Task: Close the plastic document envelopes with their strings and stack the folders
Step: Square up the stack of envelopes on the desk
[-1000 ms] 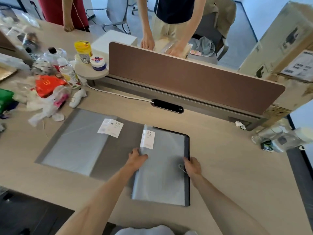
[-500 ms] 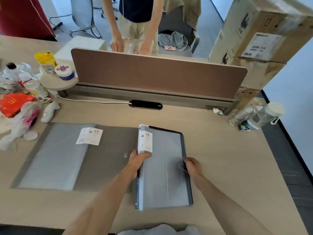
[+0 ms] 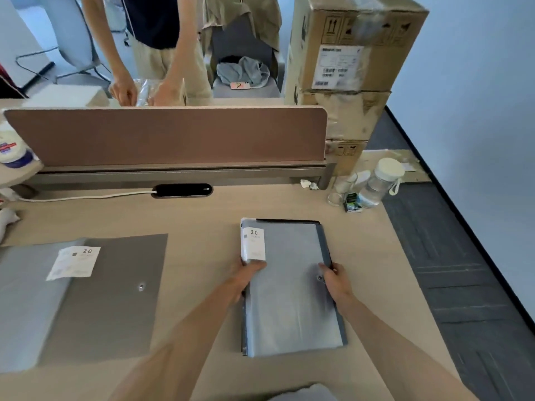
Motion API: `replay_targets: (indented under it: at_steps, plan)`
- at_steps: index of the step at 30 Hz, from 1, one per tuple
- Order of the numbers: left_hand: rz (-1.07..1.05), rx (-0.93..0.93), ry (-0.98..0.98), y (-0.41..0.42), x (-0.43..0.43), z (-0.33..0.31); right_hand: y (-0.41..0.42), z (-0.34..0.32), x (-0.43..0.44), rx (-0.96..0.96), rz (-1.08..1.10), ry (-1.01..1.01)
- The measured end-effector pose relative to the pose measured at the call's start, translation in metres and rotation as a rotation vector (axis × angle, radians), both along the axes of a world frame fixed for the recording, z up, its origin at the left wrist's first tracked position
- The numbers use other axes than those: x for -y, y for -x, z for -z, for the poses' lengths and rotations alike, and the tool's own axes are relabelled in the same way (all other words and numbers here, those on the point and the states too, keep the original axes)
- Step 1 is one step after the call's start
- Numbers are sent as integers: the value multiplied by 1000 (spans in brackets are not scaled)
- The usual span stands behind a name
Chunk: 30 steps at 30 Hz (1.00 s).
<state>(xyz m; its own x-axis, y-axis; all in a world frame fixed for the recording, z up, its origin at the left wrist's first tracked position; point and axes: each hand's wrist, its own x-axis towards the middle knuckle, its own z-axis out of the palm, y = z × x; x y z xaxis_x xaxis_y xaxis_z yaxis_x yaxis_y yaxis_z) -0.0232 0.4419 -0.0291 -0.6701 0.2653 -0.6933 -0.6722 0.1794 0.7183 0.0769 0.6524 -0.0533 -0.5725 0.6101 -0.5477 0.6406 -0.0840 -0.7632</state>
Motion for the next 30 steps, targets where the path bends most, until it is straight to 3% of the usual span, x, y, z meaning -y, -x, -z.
replay_targets:
  at_steps: [5, 9, 12, 20, 26, 30]
  plan:
    - [121, -79, 177, -9, -31, 2, -14, 13, -28, 134, -95, -79]
    - [180, -130, 241, -4, -20, 7, -12, 13, -27, 337, -257, -409]
    - [169, -155, 240, 0, -2, 6, -2, 6, -15, 236, -294, -497]
    - [80, -282, 251, 9, 68, 2, 59, -11, 78, -127, -450, -439]
    - [-29, -356, 307, 27, 169, -3, 107, -13, 184, -221, -618, -395]
    - [-46, -355, 403, 36, 252, 4, 129, -2, 259, -184, -668, -336]
